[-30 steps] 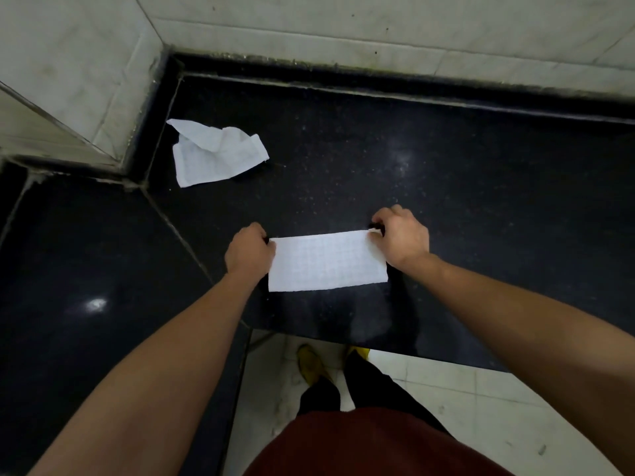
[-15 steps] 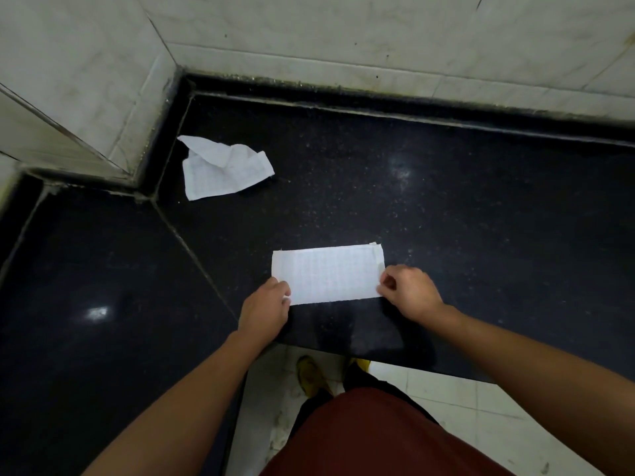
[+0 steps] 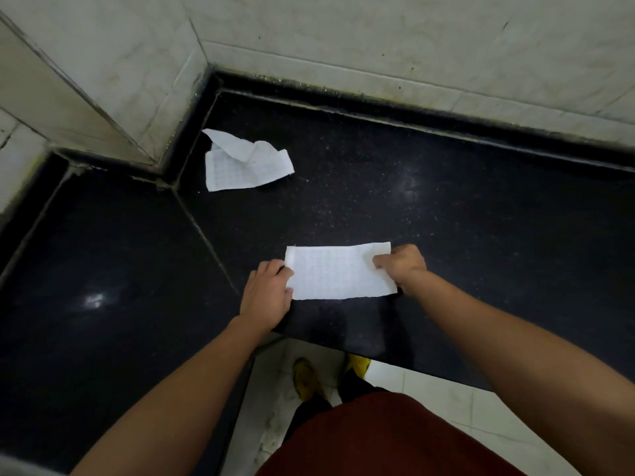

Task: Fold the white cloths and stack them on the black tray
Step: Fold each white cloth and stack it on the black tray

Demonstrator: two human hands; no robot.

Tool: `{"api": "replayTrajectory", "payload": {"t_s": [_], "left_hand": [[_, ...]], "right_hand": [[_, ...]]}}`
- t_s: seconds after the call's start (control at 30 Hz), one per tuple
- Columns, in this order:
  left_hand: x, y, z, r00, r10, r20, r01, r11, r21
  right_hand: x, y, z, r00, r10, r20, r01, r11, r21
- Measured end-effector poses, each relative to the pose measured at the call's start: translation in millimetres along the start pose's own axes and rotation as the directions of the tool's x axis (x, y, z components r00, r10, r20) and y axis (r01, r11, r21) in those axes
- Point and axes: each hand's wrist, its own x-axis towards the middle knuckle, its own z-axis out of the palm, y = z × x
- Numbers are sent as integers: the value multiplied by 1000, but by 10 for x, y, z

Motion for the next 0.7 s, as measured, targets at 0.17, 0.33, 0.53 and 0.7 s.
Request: {"api": "replayTrajectory", "payload": {"t_s": [0.17,0.33,0.53,0.7], "left_hand": [[-122,-211,-170,990,-136,-25,134,987,-84],[-358,-445,-256,975,-223,-13,220,967,-126],[-648,-661,-258,960,-280,12,279,949,-150],[-697,-707,-207,960,-278,19,277,947,-162]], "right_hand": [[-268,-343,329,983,-77,165,47,982,180],[-353,-554,929,977,-149,153,140,988,64],[-385,-595,1338,945,-294,143,324,902,-286],[-435,-541,1419,901,-369,230,413,891,-187]]}}
